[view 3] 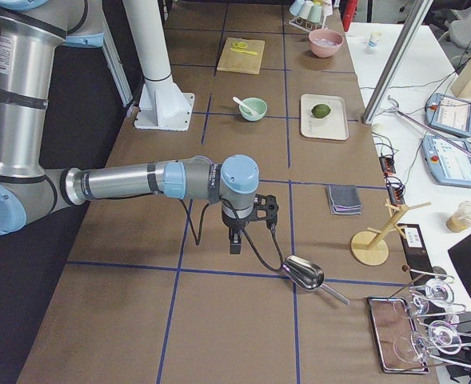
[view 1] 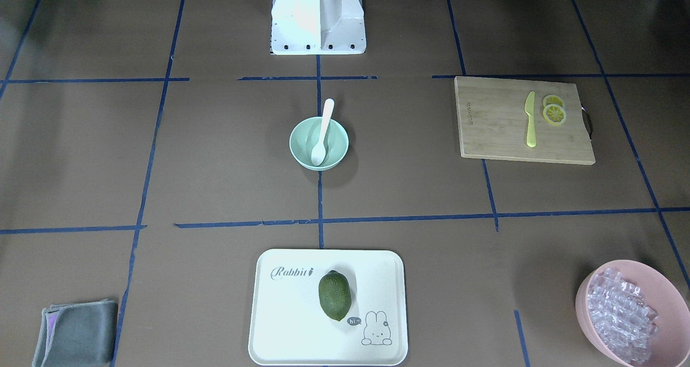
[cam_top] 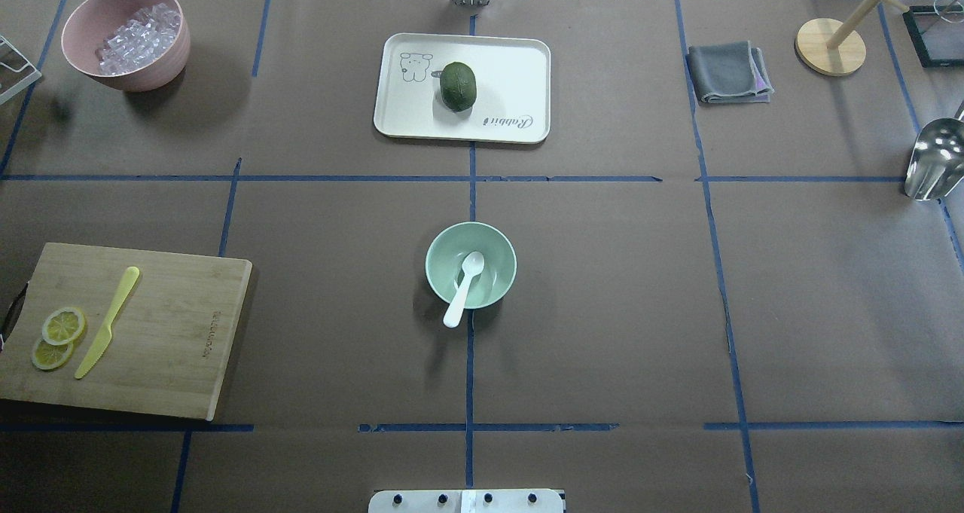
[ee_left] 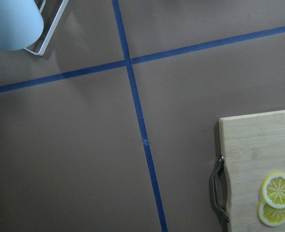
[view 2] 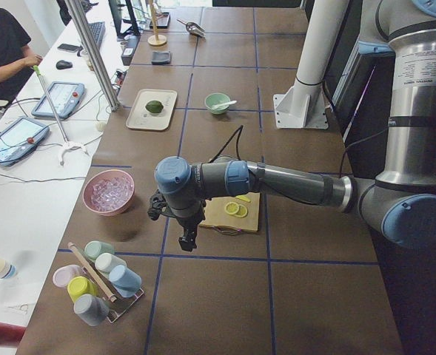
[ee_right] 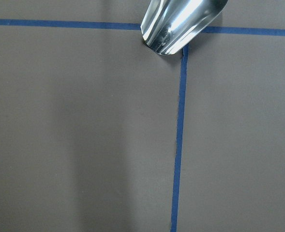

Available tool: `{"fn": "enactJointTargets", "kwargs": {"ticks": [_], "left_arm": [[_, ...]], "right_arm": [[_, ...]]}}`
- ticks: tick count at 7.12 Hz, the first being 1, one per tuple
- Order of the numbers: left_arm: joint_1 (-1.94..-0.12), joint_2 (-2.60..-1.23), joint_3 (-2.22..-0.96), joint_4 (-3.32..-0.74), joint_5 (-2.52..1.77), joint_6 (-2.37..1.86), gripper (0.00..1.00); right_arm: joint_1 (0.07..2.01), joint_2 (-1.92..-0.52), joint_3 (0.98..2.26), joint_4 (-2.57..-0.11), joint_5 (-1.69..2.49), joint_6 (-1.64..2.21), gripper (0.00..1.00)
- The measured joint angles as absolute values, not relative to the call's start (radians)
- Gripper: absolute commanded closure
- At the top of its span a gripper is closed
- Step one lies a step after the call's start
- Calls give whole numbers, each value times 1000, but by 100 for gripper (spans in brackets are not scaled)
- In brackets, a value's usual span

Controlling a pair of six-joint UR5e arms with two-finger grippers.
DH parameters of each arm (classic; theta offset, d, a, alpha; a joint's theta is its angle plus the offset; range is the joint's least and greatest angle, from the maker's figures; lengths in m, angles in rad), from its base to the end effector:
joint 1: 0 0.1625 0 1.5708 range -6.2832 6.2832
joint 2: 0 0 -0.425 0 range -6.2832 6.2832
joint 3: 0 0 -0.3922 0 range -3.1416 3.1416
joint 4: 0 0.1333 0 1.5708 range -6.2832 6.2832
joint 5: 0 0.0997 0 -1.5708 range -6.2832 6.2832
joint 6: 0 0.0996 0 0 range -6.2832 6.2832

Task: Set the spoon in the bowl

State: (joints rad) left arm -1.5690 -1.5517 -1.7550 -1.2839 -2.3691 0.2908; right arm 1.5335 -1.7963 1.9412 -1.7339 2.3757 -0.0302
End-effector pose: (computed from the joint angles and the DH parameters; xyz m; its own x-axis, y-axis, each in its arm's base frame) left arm -0.0611 -0.4694 0.6041 0.6683 0.2024 -0.7159 -0.2019 0.9755 0.0874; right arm 0.0469 -0.3935 0.5910 0.6917 -0.0429 0.7209 0.0582 0.9983 0.0036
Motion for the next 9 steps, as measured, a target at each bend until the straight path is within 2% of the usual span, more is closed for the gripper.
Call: {"fn": "enactJointTargets", "kwargs": {"ticks": [9], "left_arm": [[-1565, -1540, -1736, -1301, -2372, 263, 0]], "right_arm": [[1540, -1818, 1953, -1731, 2379, -44, 0]]}}
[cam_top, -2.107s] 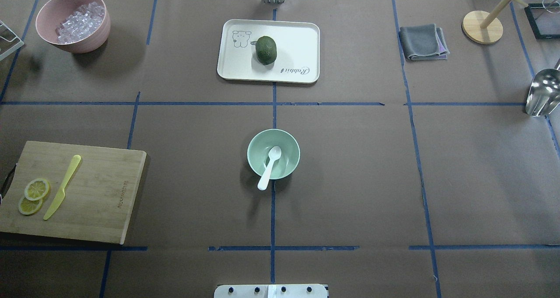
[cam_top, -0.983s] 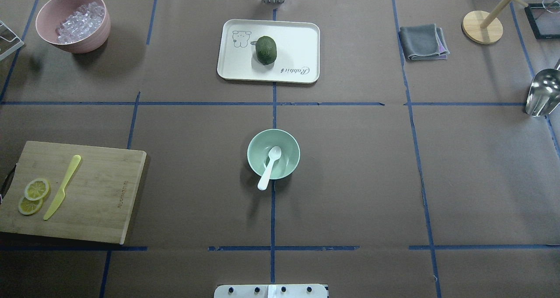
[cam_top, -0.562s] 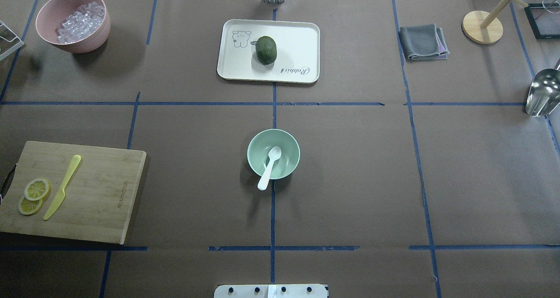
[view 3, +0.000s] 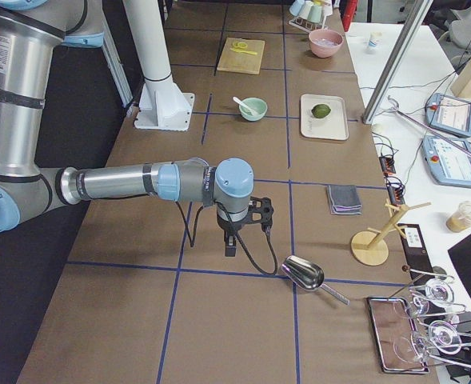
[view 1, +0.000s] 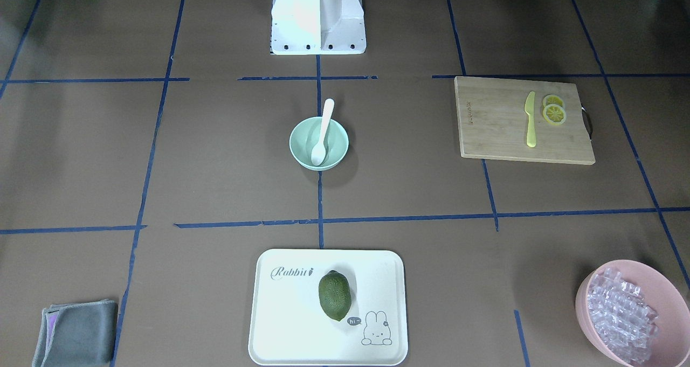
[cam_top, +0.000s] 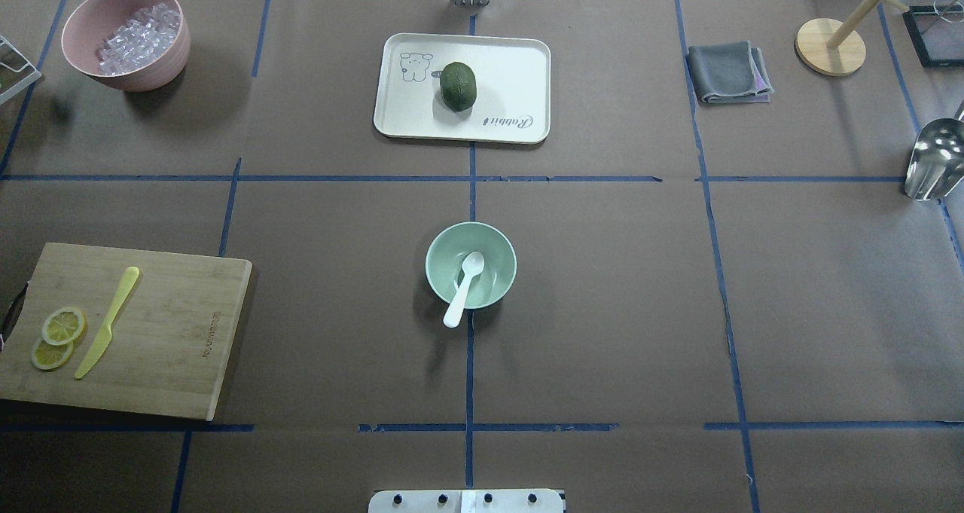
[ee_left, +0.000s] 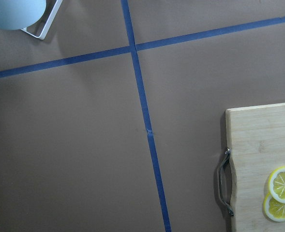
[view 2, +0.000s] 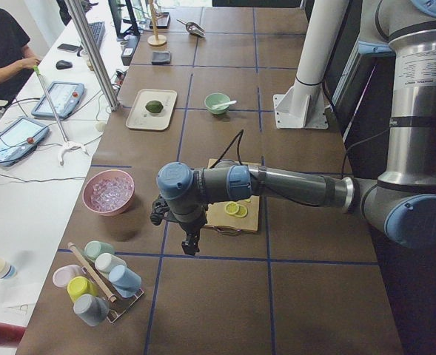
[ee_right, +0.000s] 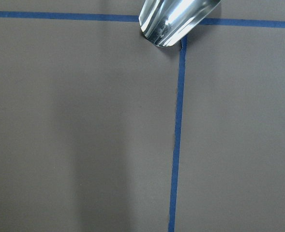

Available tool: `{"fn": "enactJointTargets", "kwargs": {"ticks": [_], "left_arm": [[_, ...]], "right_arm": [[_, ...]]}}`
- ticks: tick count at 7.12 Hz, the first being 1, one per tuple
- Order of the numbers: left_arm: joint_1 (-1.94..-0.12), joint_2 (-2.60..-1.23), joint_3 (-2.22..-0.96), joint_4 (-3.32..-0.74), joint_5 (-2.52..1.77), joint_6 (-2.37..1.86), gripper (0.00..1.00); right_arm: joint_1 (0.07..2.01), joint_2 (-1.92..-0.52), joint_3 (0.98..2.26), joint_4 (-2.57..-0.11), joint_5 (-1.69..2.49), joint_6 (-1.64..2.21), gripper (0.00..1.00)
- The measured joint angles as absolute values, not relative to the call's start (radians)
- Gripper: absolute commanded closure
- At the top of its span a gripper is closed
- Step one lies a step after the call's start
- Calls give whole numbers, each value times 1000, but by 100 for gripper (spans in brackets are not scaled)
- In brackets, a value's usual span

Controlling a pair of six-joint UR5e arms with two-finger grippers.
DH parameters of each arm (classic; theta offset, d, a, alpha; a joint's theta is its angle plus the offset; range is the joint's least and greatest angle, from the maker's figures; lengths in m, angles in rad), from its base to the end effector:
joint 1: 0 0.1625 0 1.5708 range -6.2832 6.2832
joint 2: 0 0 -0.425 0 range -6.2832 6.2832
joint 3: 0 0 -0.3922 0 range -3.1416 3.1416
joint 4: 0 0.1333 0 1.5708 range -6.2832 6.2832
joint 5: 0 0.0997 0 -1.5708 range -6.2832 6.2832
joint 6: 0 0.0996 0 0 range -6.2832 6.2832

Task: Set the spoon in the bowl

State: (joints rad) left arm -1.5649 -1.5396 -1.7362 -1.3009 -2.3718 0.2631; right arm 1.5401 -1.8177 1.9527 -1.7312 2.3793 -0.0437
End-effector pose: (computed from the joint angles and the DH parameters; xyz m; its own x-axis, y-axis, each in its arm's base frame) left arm -0.0590 -0.4652 0.6170 0.6711 0.1679 -0.7222 -0.1868 0.9809 0.0544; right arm 0.0495 -0.3844 0.5931 0.6888 -0.0465 0.7234 0.0608 0.9981 0.0062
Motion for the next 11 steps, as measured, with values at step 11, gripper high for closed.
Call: {"fn": "enactJointTargets", "kwargs": {"ticks": [11], "left_arm": [[-1568, -1516, -1753, -1351, -2396, 172, 0]], "right_arm": [[1538, -1808, 1946, -1727, 2403, -40, 0]]}}
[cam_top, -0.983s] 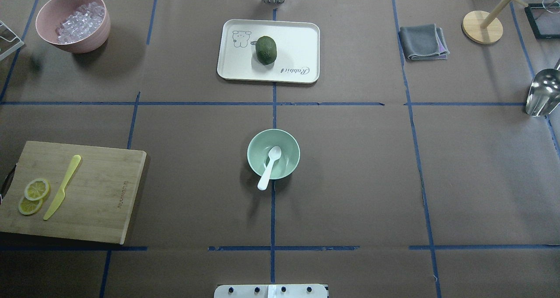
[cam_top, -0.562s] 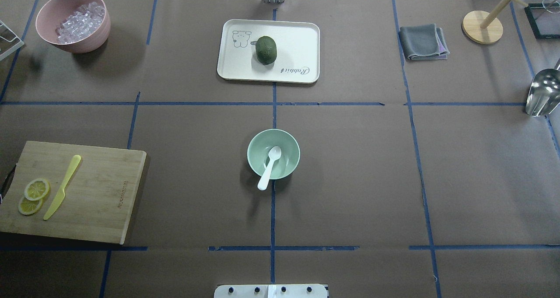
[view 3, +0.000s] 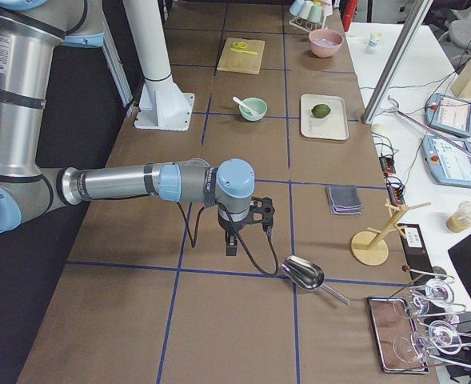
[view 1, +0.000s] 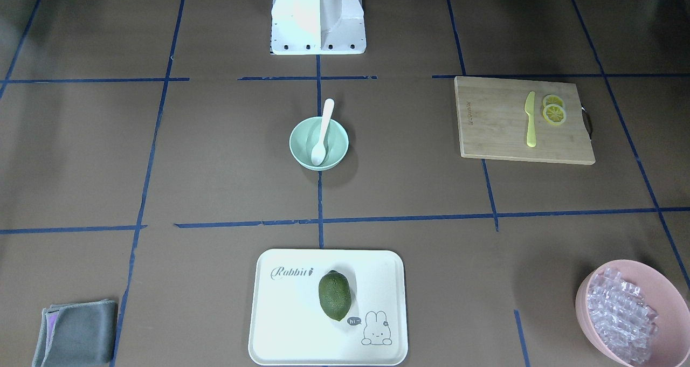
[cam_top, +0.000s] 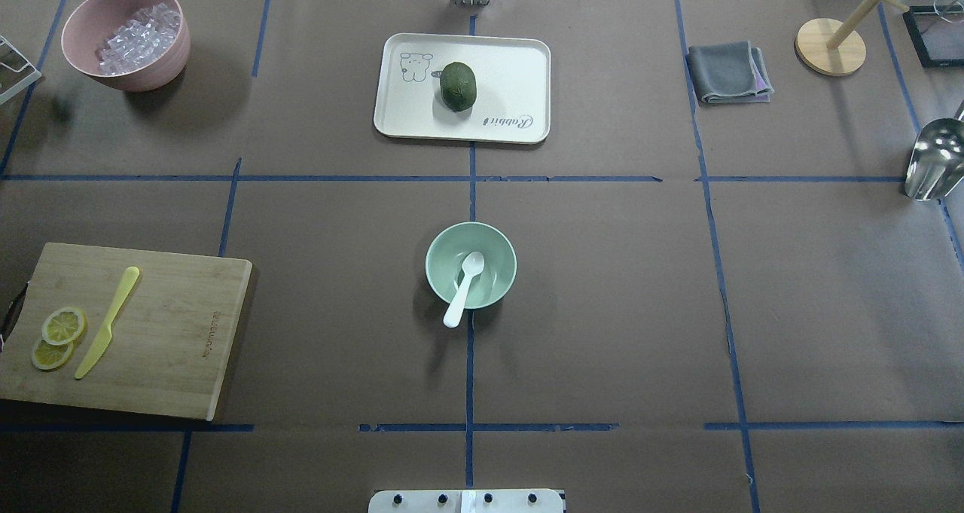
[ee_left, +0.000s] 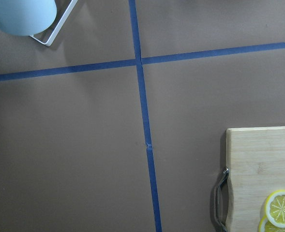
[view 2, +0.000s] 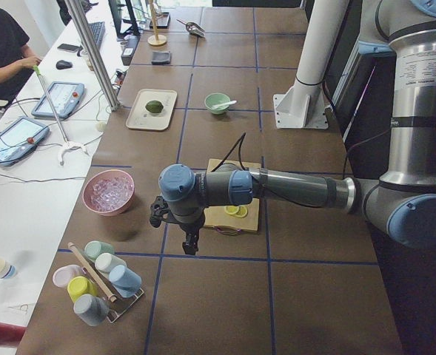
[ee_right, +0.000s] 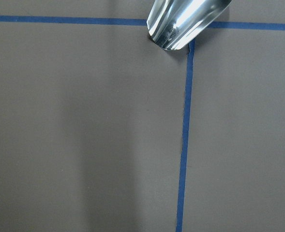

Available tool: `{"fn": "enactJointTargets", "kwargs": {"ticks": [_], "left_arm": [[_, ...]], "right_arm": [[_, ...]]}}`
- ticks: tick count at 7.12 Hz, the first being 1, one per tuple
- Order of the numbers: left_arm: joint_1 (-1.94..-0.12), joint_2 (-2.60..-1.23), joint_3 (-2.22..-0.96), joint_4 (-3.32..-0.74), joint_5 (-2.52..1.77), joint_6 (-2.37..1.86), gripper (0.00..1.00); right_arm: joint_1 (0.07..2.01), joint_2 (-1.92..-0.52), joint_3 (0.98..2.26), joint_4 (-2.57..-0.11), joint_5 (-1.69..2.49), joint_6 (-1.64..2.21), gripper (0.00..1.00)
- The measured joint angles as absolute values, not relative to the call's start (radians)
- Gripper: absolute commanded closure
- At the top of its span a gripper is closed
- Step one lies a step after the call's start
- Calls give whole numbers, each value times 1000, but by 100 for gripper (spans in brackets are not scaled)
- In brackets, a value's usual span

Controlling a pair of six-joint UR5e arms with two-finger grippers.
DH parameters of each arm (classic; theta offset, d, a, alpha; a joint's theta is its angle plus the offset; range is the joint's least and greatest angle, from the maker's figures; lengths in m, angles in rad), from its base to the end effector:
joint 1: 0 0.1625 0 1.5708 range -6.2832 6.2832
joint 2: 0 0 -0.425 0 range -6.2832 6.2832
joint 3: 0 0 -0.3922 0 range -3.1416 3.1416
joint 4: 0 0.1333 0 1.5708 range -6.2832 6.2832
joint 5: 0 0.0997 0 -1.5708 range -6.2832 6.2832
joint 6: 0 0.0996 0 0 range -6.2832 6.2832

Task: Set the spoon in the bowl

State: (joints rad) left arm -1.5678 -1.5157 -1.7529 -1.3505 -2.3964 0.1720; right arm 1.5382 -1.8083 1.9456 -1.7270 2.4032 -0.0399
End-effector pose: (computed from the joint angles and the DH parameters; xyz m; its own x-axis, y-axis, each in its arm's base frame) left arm -0.0587 -0.4588 0.6137 0.6678 0.1050 -0.7369 -0.1190 0.9923 0.0335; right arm 0.0470 -0.3887 0.5908 0.6714 -0.0478 0.7396 0.0594 0.9982 0.0106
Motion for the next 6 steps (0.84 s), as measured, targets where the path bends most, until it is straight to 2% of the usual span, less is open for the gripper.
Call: {"fn": "enactJointTargets", "kwargs": {"ticks": [2, 6], "left_arm": [[-1570, -1494, -1796, -1291, -2392, 175, 0], [-1577, -1484, -1802, -1276, -2388, 182, 0]], "right_arm": [[1531, -1801, 1935, -1727, 2406, -35, 0], [1513, -1778, 1926, -1725, 2406, -31, 0]]}}
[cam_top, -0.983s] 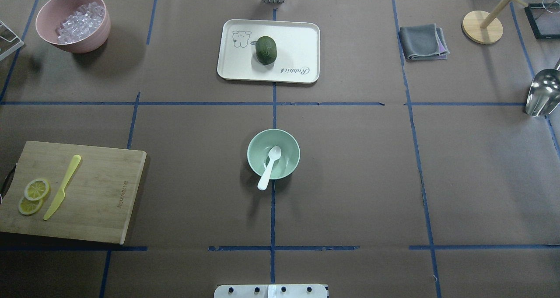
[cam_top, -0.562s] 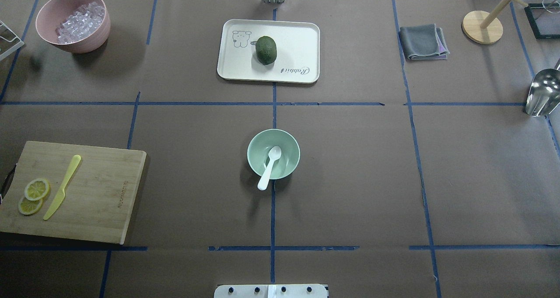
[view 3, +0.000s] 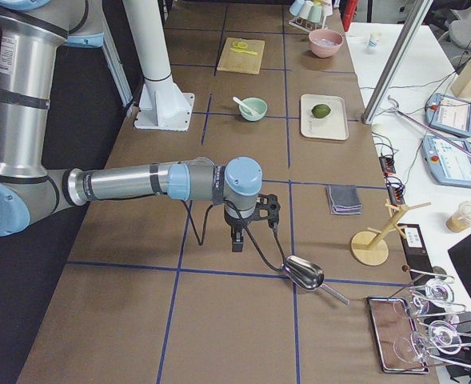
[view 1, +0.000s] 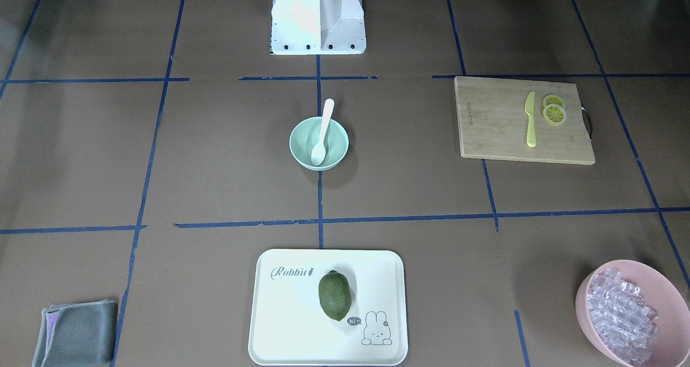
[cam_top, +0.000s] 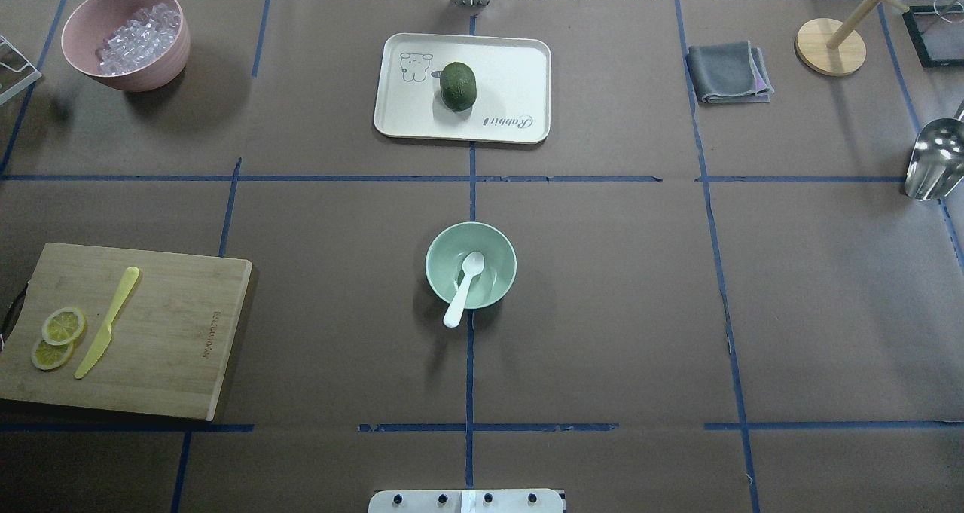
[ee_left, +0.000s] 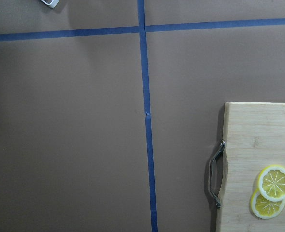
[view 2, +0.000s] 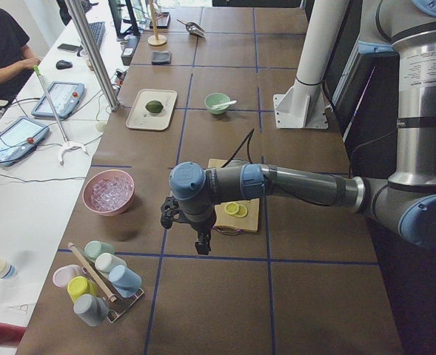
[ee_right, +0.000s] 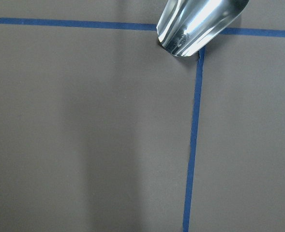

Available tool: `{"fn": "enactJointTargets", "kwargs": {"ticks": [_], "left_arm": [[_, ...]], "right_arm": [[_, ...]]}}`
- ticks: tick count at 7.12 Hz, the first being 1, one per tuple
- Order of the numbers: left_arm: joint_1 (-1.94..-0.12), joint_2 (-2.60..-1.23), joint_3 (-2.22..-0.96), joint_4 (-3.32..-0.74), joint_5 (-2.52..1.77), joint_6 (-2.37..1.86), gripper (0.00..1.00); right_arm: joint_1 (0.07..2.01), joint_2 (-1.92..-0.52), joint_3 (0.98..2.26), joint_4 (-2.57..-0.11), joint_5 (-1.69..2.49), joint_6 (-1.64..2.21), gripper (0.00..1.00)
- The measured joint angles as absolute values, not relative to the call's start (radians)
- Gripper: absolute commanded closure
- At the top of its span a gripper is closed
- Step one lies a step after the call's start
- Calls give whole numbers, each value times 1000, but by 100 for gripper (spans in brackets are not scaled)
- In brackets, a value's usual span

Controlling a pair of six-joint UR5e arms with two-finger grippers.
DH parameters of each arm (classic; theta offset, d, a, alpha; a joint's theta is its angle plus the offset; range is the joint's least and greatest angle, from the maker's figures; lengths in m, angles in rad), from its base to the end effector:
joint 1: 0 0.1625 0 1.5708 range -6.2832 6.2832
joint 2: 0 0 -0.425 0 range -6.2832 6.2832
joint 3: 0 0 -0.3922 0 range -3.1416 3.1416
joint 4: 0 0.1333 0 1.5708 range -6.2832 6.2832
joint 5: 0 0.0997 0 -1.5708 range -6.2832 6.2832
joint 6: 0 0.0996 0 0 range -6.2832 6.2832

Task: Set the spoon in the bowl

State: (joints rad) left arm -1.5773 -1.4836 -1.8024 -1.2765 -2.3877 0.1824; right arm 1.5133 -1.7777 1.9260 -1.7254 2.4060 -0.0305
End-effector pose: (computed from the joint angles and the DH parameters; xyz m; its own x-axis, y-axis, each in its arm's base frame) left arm -0.0635 -0.4391 0.6117 0.6736 0.0679 -0.7360 -0.1177 0.9929 -0.0161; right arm 0.0364 -0.4026 0.5879 0.6681 -0.0643 0.7413 0.0779 0.9968 0.0163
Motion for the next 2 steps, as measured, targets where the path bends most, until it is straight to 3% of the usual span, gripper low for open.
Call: {"fn": "enactJointTargets", "kwargs": {"ticks": [2], "left_arm": [[-1578, -1492, -1809, -1276, -2389, 183, 0]], "right_arm": [[1513, -1776, 1923, -1725, 2404, -28, 0]]}}
